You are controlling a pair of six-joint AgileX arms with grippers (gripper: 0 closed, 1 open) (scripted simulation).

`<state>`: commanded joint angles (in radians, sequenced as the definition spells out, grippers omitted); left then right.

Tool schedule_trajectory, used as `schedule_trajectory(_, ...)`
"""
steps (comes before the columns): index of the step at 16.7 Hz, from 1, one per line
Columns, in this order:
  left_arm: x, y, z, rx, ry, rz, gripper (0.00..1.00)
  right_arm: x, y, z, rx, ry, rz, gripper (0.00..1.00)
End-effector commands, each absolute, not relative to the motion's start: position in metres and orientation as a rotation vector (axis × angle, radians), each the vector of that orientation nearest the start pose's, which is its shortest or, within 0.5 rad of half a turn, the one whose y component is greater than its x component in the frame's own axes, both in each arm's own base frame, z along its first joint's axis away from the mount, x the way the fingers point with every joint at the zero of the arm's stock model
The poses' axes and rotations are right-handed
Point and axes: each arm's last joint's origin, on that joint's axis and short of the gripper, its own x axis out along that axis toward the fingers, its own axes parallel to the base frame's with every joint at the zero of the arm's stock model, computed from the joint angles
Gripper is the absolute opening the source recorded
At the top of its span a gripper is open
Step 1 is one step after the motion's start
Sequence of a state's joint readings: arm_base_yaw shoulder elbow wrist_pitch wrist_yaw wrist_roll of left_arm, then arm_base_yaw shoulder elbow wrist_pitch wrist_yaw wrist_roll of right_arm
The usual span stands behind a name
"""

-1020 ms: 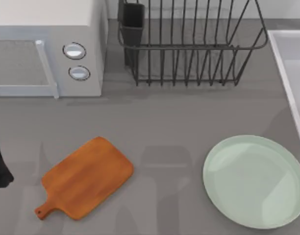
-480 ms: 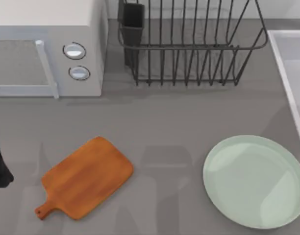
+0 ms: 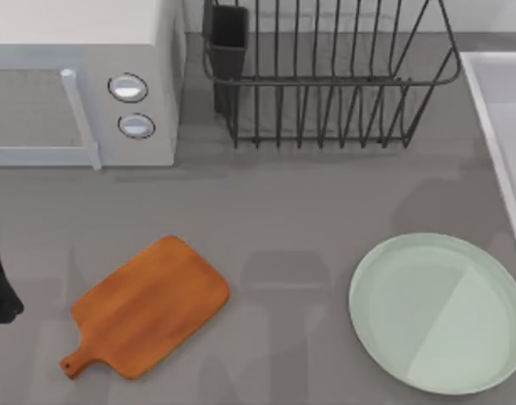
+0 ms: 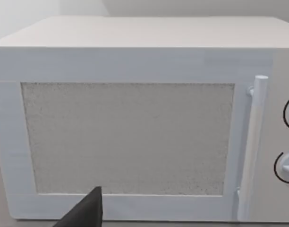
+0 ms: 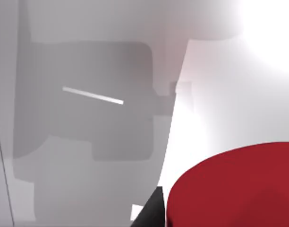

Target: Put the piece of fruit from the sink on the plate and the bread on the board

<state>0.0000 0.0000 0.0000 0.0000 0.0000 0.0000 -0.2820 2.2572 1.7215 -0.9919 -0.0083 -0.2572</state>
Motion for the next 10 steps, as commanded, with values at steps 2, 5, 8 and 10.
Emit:
schedule_trajectory(2,0.106,-0.001,0.16,0.0,0.0,0.0,1.0,0.422,-0.117,0.135,0.011,1.524,-0.011,0.0)
schedule_trajectory(5,0.106,-0.001,0.16,0.0,0.0,0.0,1.0,0.423,-0.117,0.133,0.012,1.526,-0.011,0.0)
schedule_trajectory(8,0.106,-0.001,0.16,0.0,0.0,0.0,1.0,0.425,-0.103,0.153,0.003,1.484,-0.019,0.0)
schedule_trajectory(10,0.106,-0.001,0.16,0.0,0.0,0.0,1.0,0.423,-0.082,0.167,0.002,1.466,-0.019,0.0)
